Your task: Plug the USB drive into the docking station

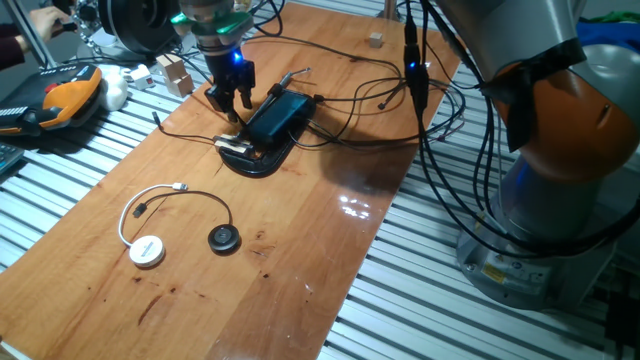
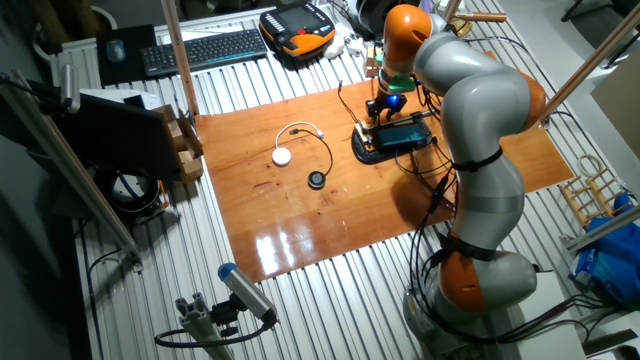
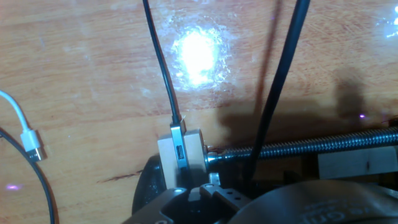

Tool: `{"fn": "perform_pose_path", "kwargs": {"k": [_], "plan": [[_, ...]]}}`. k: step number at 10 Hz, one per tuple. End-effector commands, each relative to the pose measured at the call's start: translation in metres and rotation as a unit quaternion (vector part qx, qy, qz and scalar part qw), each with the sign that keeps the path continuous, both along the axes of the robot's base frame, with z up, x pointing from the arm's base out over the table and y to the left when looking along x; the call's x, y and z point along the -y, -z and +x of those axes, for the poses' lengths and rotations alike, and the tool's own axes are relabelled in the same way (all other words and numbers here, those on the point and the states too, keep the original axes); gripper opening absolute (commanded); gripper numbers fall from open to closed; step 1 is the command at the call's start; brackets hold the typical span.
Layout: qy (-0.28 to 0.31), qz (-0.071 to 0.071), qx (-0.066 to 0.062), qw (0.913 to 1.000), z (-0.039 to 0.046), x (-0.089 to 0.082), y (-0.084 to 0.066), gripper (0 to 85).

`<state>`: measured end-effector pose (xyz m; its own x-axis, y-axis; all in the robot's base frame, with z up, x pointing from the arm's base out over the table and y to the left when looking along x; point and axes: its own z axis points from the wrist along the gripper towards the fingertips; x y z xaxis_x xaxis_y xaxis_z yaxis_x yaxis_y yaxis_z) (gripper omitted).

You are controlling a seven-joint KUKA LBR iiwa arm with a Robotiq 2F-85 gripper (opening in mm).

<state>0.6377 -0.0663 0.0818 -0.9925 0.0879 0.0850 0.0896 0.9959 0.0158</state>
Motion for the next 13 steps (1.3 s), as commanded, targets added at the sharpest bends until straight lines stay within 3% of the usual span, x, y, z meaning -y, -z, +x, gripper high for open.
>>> {"fn": "perform_pose_path", "kwargs": {"k": [1, 6, 7, 8, 9, 10, 11, 13], "plan": [[0.0, 0.0, 0.0, 1.0, 0.0004, 0.0005, 0.0008, 51.0], [0.0, 0.004, 0.005, 1.0, 0.0005, 0.0004, 0.0008, 51.0], [-0.009, 0.002, 0.011, 0.9999, 0.0005, 0.0004, 0.0008, 34.0], [-0.013, 0.008, 0.013, 0.9998, 0.0005, 0.0004, 0.0008, 34.0], [-0.015, 0.005, 0.009, 0.9998, 0.0005, 0.0004, 0.0008, 34.0], [-0.011, 0.005, -0.003, 0.9999, 0.0005, 0.0004, 0.0008, 34.0], [-0.011, -0.001, -0.005, 0.9999, 0.0005, 0.0004, 0.0008, 34.0], [-0.011, 0.001, -0.001, 0.9999, 0.0005, 0.0004, 0.0008, 34.0]]}}
